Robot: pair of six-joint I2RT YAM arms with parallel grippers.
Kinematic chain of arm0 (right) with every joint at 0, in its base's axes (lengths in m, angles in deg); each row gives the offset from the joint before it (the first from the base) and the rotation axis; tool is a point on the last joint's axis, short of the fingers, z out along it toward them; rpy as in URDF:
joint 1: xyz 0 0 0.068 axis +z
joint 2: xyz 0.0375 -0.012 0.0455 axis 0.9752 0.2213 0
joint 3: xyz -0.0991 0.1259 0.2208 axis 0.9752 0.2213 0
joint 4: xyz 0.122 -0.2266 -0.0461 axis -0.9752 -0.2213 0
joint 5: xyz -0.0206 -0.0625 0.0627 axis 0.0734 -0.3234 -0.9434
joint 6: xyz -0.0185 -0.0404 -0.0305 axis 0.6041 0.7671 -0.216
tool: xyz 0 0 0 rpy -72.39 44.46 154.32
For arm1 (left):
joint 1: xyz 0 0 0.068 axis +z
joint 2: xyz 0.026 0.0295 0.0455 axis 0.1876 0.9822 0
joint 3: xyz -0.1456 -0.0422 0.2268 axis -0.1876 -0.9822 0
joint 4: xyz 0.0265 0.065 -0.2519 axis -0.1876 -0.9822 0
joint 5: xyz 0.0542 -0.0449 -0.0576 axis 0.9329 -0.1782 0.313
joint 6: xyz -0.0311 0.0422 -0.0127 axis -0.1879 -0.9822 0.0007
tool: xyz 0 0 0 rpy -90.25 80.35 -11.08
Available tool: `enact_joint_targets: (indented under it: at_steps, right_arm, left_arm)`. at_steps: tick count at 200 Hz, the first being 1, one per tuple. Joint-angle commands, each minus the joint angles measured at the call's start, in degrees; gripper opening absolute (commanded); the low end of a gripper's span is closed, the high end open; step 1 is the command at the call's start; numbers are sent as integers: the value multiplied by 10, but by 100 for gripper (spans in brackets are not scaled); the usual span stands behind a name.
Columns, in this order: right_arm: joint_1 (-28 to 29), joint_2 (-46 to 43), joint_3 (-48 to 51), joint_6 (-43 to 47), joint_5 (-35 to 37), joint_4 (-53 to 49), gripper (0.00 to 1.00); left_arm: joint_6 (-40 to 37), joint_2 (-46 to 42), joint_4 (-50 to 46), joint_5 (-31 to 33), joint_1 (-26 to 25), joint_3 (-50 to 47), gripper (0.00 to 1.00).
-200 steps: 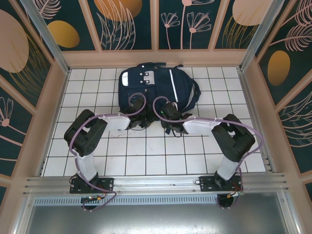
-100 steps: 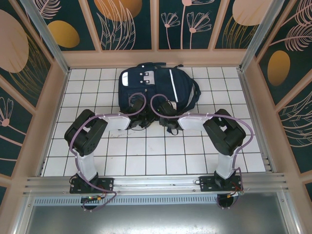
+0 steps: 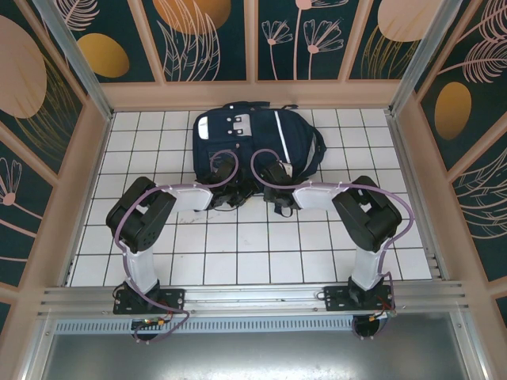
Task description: Pack the student bag
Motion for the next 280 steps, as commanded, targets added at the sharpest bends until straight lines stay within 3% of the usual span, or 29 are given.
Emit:
enact_joint_targets:
  at_steps: [1,21,30,66,96,173,238,261,280]
  right_arm:
    - [-12,-26,13,-5,43,-23,15]
    - [-17,-48,29,-3,50,-33,9]
    - [-20,-61,39,-1,53,-32,0]
    - [-33,-83,57,14,48,-31,0]
    - [-43,-99,65,16,48,-40,0]
    - [-58,-144,100,15,54,-69,0]
    - [-61,-166,105,23,65,-87,0]
    - [-59,-169,104,29,54,-85,0]
    - [-58,-174,104,39,22,-71,0]
  left_arm:
    - [-11,11,-15,14,8,3,31]
    - [-13,6,-18,20,14,-1,28]
    - [-15,5,-21,23,17,-1,27]
    - [-19,6,-25,26,21,-2,23]
    - [-21,-2,-45,42,27,-6,0]
    - [-40,-75,-94,89,108,-87,0]
    - [-111,-135,-138,114,228,-116,0]
    - [-145,-139,-152,103,279,-104,0]
    - [-166,-145,-160,78,289,-86,0]
